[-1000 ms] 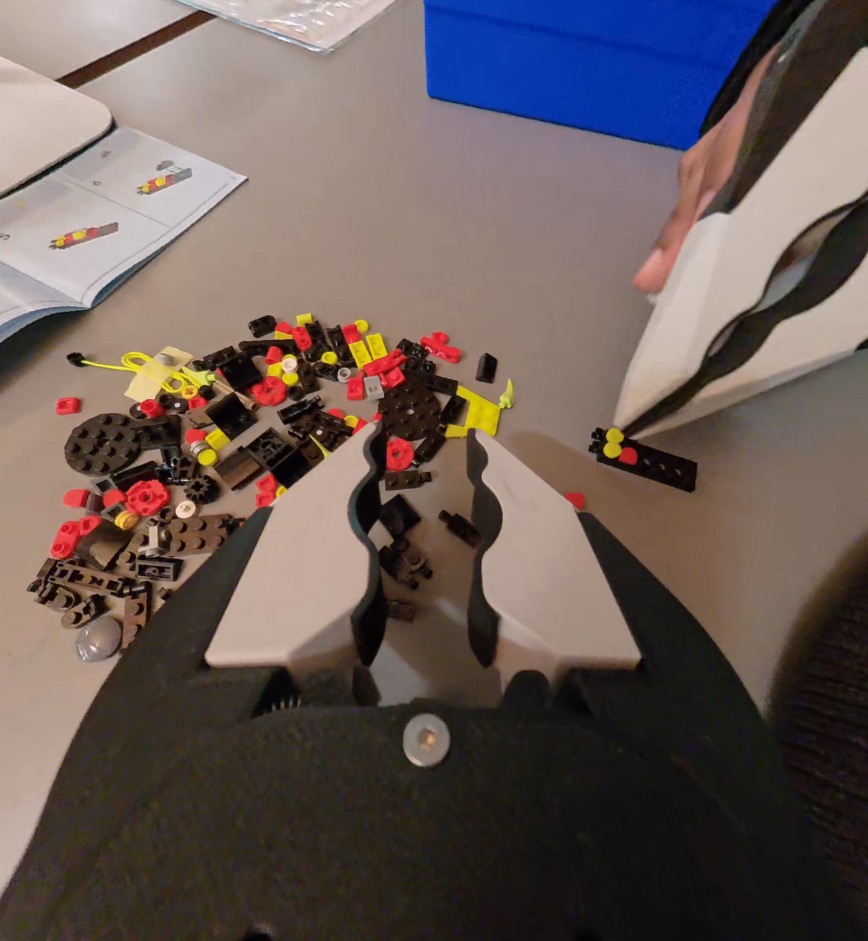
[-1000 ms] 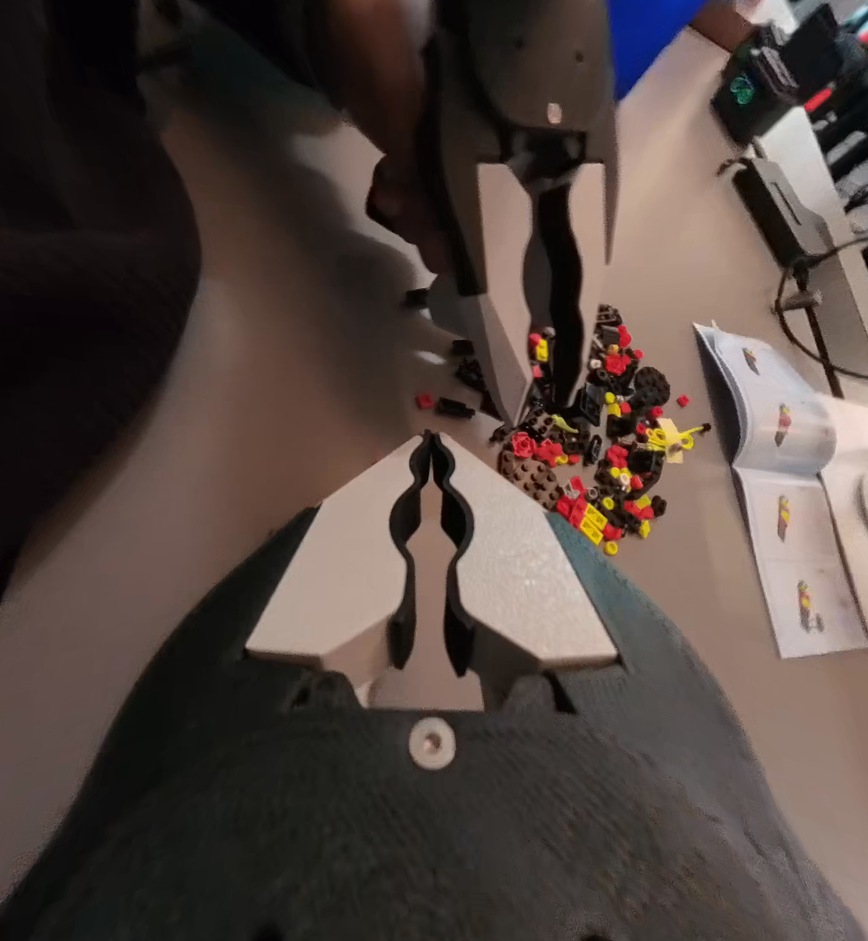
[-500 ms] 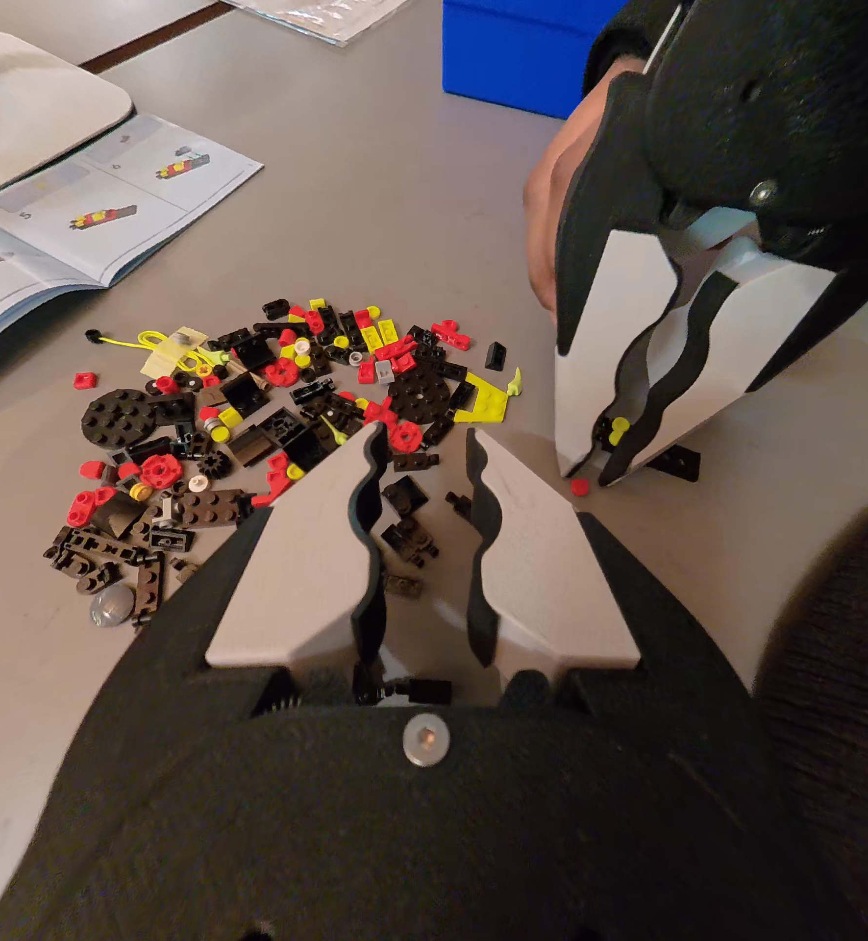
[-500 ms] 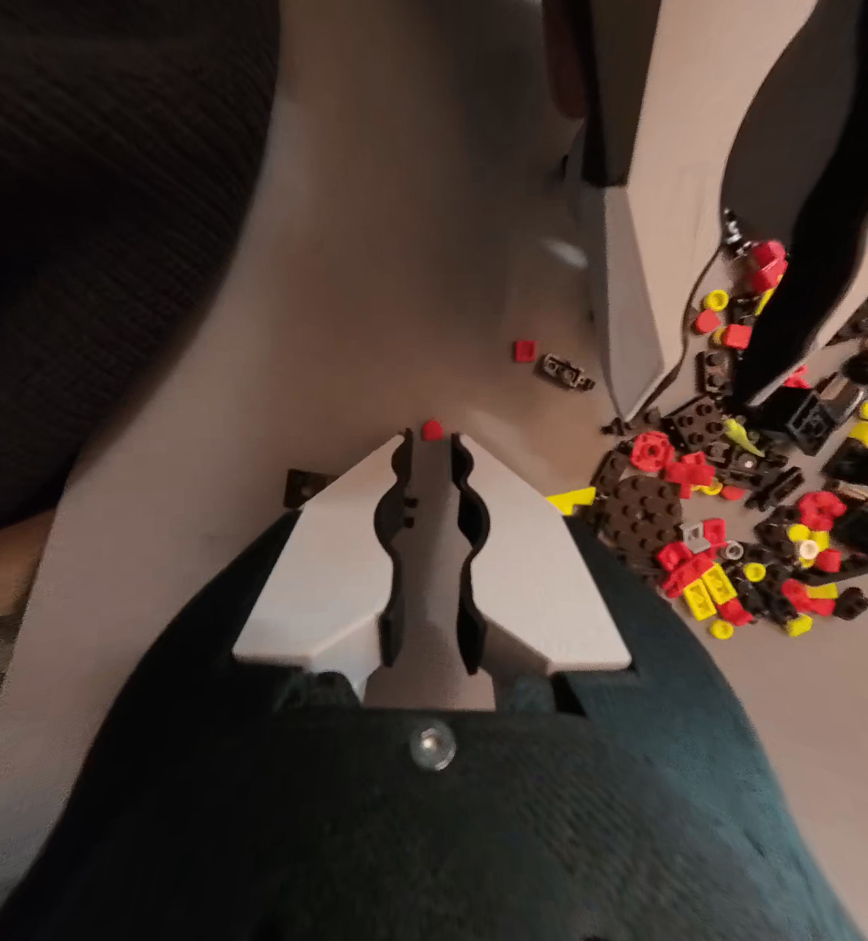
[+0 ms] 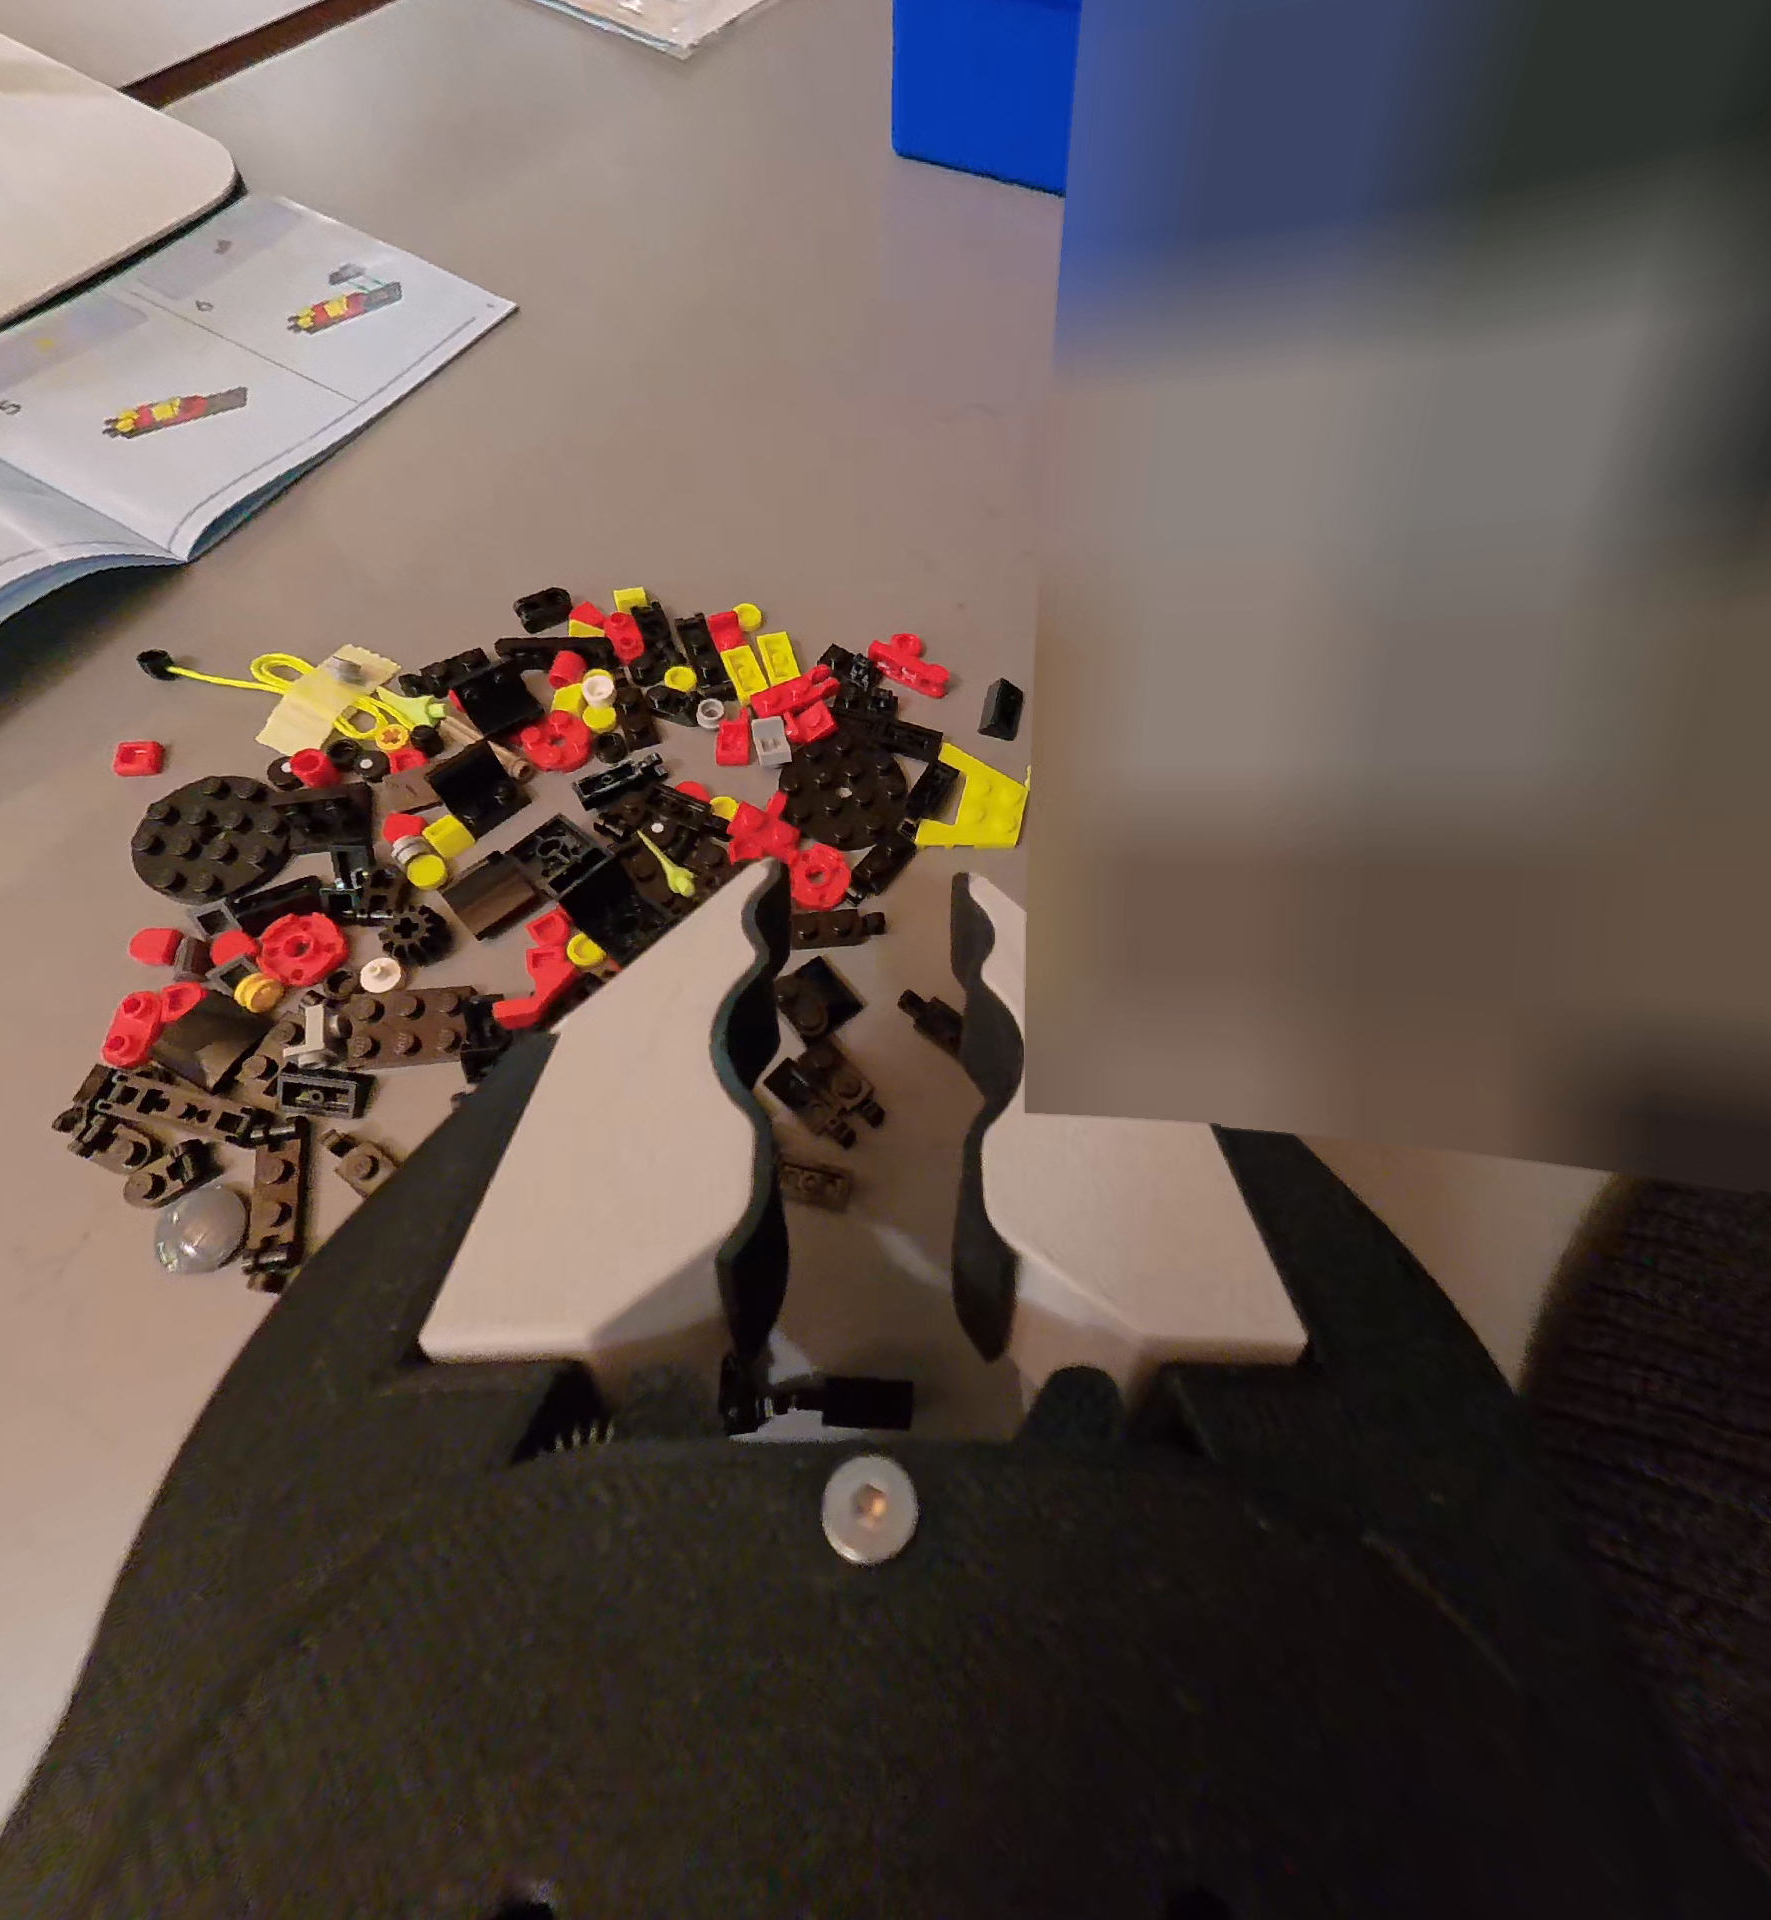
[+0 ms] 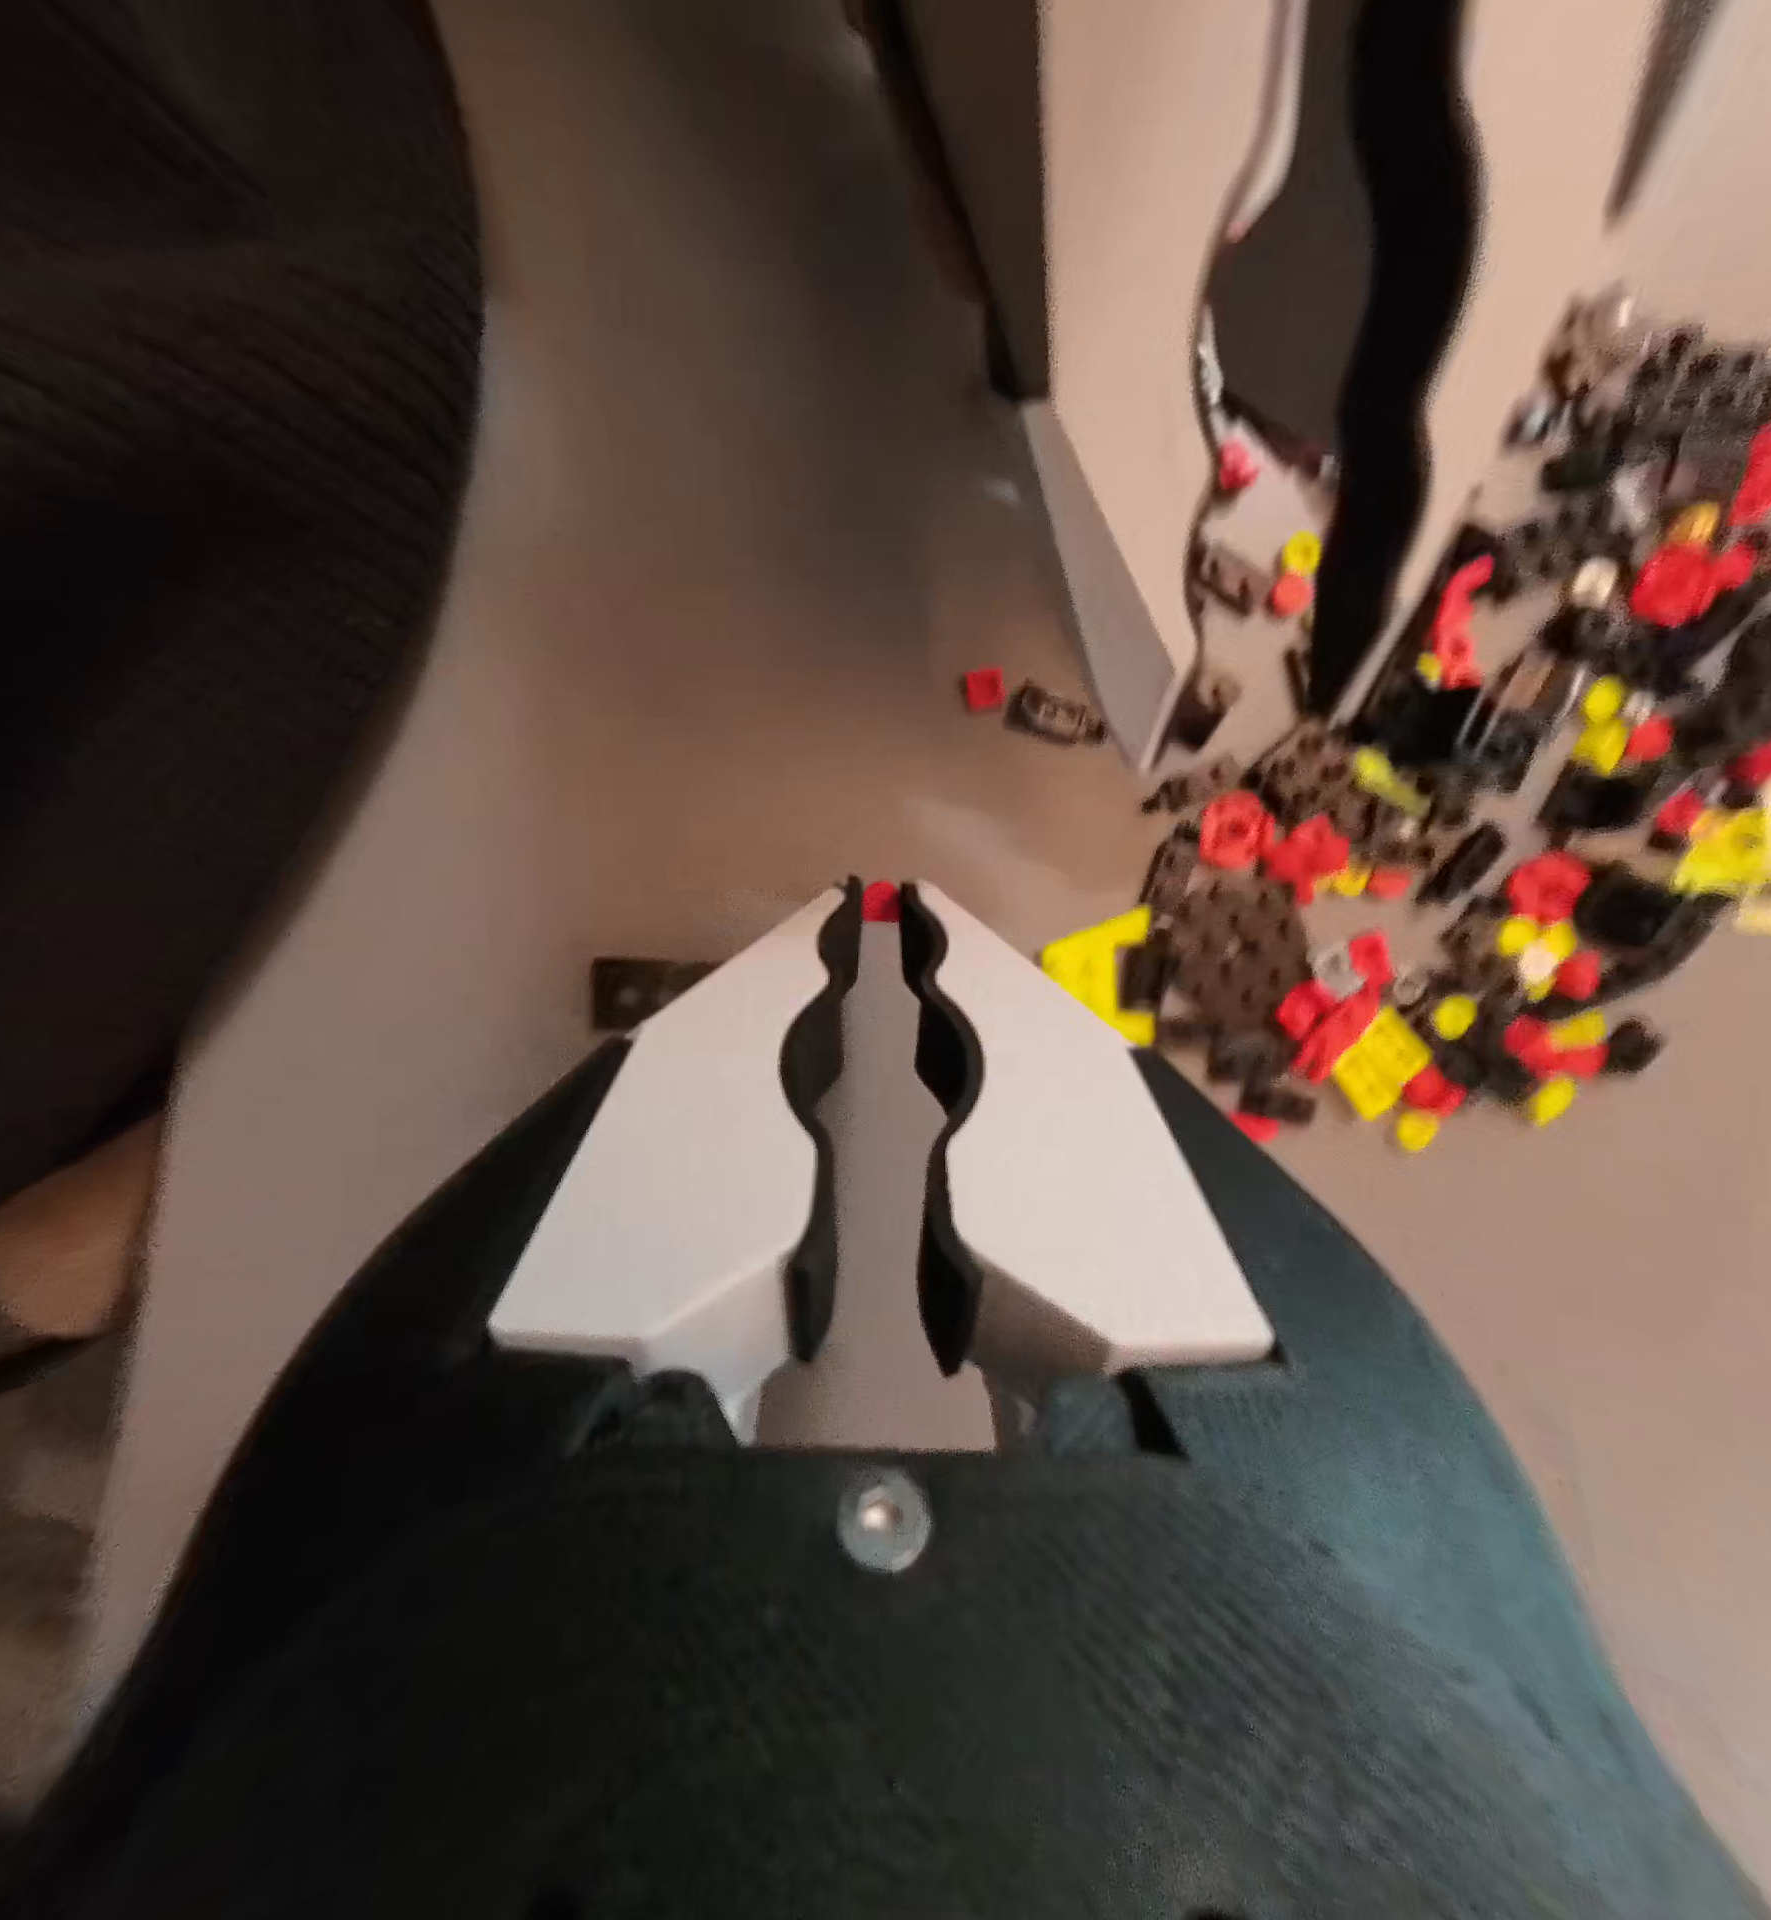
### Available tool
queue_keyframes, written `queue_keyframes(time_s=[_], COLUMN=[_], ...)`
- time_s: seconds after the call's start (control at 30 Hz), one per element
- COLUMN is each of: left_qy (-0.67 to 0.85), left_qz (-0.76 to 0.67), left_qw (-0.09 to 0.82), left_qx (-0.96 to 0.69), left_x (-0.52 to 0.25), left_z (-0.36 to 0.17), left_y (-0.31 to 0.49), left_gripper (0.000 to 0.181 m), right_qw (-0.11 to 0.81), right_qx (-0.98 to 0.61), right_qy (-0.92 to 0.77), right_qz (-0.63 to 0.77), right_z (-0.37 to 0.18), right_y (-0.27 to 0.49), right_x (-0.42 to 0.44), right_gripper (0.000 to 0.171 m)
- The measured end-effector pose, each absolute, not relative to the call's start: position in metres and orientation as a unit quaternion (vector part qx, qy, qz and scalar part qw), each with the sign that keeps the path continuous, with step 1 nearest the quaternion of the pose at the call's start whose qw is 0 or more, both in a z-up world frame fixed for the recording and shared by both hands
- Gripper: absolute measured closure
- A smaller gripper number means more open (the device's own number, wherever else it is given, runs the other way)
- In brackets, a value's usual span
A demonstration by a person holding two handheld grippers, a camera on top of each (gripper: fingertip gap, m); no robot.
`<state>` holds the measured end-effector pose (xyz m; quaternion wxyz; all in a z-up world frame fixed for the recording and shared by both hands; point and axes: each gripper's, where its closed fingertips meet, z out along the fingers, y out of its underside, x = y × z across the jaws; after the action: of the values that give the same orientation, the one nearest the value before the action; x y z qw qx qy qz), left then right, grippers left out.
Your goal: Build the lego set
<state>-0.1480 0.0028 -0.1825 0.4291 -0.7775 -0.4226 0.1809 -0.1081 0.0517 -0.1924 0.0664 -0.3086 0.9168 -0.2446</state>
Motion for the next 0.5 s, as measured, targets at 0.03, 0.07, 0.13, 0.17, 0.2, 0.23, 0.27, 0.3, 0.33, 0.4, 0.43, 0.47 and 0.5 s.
queue_keyframes(time_s=[0.03, 0.07, 0.13, 0.17, 0.2, 0.23, 0.27, 0.3, 0.33, 0.4, 0.43, 0.47, 0.5], left_qy=[-0.421, -0.418, -0.404, -0.393, -0.381, -0.368, -0.354, -0.345, -0.338, -0.336, -0.339, -0.343, -0.346], left_qz=[0.176, 0.168, 0.142, 0.125, 0.112, 0.104, 0.101, 0.102, 0.102, 0.093, 0.087, 0.083, 0.083], left_qw=[0.428, 0.427, 0.429, 0.43, 0.428, 0.424, 0.418, 0.411, 0.409, 0.422, 0.433, 0.439, 0.44], left_qx=[-0.78, -0.784, -0.795, -0.803, -0.812, -0.821, -0.831, -0.837, -0.841, -0.837, -0.831, -0.826, -0.825], left_x=[-0.147, -0.145, -0.137, -0.131, -0.126, -0.121, -0.116, -0.112, -0.109, -0.106, -0.106, -0.107, -0.108], left_z=[-0.184, -0.186, -0.191, -0.194, -0.197, -0.2, -0.203, -0.204, -0.203, -0.198, -0.195, -0.193, -0.193], left_y=[0.005, 0.007, 0.018, 0.025, 0.032, 0.039, 0.045, 0.05, 0.057, 0.07, 0.076, 0.079, 0.081], left_gripper=[0.152, 0.152, 0.152, 0.152, 0.151, 0.151, 0.15, 0.149, 0.149, 0.148, 0.148, 0.149, 0.15], right_qw=[0.084, 0.095, 0.088, 0.077, 0.074, 0.078, 0.08, 0.076, 0.063, 0.035, 0.029, 0.031, 0.036], right_qx=[-0.279, -0.252, -0.216, -0.209, -0.205, -0.202, -0.202, -0.204, -0.211, -0.232, -0.242, -0.249, -0.253], right_qy=[0.926, 0.933, 0.937, 0.936, 0.935, 0.935, 0.935, 0.933, 0.93, 0.924, 0.923, 0.922, 0.921], right_qz=[-0.238, -0.239, -0.26, -0.271, -0.278, -0.279, -0.28, -0.286, -0.293, -0.301, -0.298, -0.294, -0.294], right_z=[-0.188, -0.184, -0.18, -0.182, -0.185, -0.189, -0.193, -0.195, -0.197, -0.198, -0.199, -0.2, -0.2], right_y=[0.059, 0.066, 0.077, 0.082, 0.087, 0.091, 0.094, 0.094, 0.093, 0.091, 0.091, 0.092, 0.092], right_x=[-0.109, -0.111, -0.116, -0.119, -0.119, -0.116, -0.114, -0.111, -0.111, -0.111, -0.11, -0.109, -0.107], right_gripper=[0.165, 0.165, 0.165, 0.165, 0.165, 0.165, 0.165, 0.165, 0.165, 0.165, 0.165, 0.165, 0.165])
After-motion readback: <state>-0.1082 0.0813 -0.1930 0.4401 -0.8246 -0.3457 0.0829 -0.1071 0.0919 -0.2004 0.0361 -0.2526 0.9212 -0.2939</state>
